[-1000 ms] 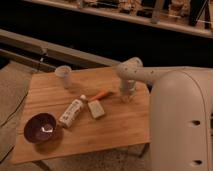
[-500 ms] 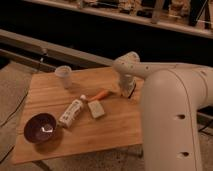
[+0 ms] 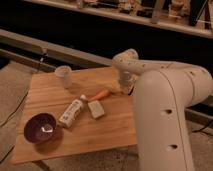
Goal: Push the eraser across the table
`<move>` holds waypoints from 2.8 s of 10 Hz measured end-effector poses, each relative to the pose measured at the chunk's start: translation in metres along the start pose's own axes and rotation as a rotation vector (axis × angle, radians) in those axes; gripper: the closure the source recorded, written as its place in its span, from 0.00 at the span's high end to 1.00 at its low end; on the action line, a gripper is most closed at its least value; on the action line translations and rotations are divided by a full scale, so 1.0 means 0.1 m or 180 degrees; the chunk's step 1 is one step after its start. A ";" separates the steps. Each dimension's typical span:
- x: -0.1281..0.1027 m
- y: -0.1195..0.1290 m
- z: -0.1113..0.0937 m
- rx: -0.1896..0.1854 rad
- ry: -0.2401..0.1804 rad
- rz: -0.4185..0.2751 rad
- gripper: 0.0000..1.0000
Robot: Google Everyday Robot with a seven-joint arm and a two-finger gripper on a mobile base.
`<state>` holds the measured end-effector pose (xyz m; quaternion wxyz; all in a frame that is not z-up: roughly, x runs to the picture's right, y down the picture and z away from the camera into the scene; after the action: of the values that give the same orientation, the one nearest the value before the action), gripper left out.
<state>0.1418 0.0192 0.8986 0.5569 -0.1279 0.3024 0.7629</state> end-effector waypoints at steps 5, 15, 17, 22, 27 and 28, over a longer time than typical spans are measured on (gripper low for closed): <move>-0.11 0.08 0.02 0.0132 -0.0087 -0.0154 0.00; -0.45 -0.09 -0.07 0.0548 -0.0270 -0.0251 0.00; -0.59 0.01 -0.22 0.0533 -0.0395 -0.0262 0.00; -0.26 0.21 -0.68 0.0548 -0.0324 -0.0303 0.00; 0.63 0.41 -0.88 0.0598 -0.0029 -0.0206 0.00; 0.69 0.40 -0.83 0.0600 0.0026 -0.0174 0.00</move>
<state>0.0692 0.0145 0.8098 0.5859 -0.0863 0.3716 0.7150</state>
